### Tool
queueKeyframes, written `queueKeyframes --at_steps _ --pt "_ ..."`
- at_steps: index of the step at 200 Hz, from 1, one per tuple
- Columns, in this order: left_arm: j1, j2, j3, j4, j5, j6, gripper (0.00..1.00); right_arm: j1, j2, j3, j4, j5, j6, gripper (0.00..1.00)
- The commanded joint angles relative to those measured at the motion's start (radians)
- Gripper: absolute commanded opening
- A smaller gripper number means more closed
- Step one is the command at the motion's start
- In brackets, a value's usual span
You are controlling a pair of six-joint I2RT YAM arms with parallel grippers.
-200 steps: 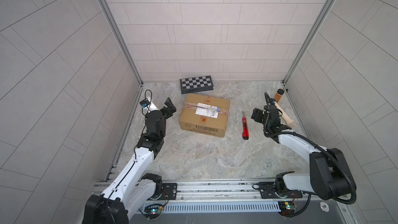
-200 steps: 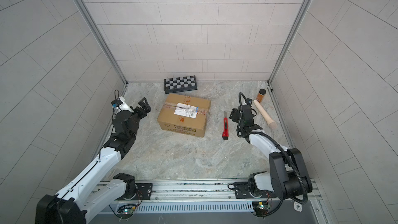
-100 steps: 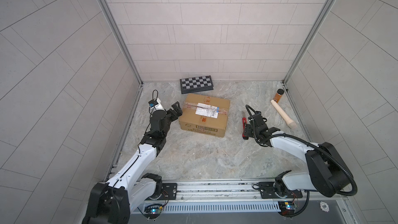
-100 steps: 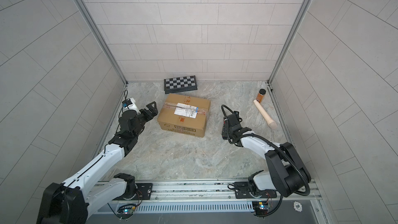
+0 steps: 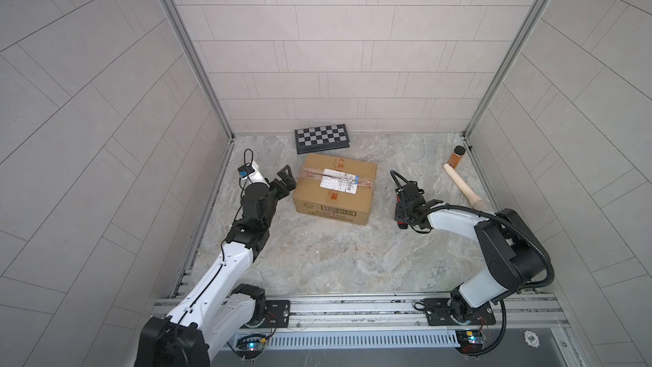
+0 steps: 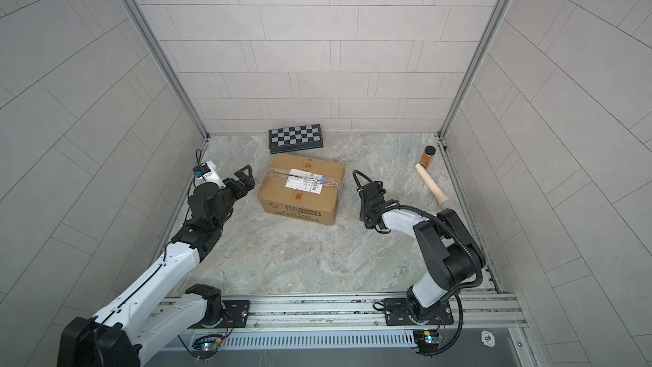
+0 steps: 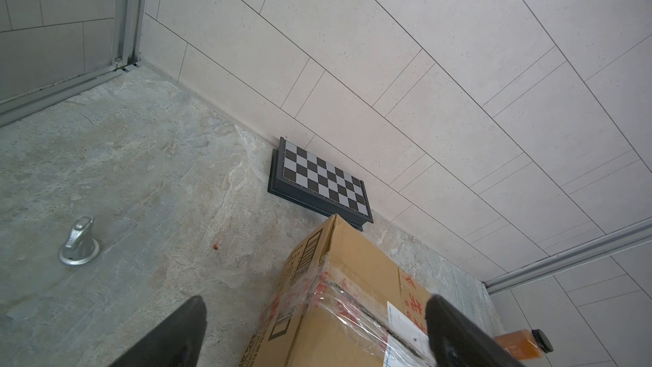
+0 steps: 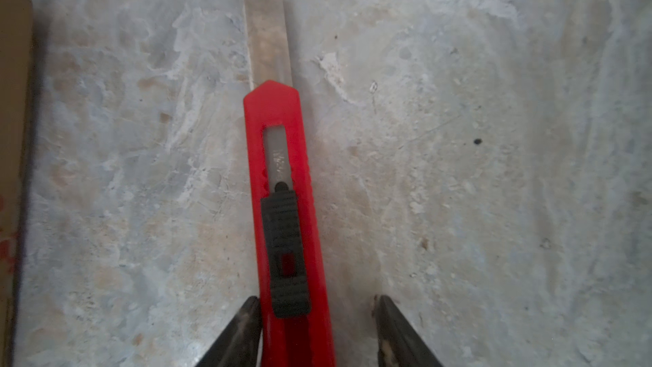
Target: Unpack the express box
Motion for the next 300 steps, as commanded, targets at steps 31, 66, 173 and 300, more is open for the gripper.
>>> queueKeyframes --at_steps 31,66,173,300 --pt "-0.003 -0.024 0.027 -0.046 -0.025 0.02 1.0 0.017 0.039 0.018 0.012 0.019 0.002 0.35" --pt "-0.004 -0.035 0.037 -0.072 -0.026 0.024 1.0 0.017 0.024 0.023 0.012 0.019 -0.017 0.23" --pt "-0.048 0.074 0.22 -0.205 0.146 0.072 0.95 0.026 -0.313 0.121 -0.09 0.042 -0.147 0.07" --pt "-0.386 0.367 0.504 -0.139 0.415 0.097 0.87 0.237 -0.346 0.245 0.053 -0.124 -0.277 0.04"
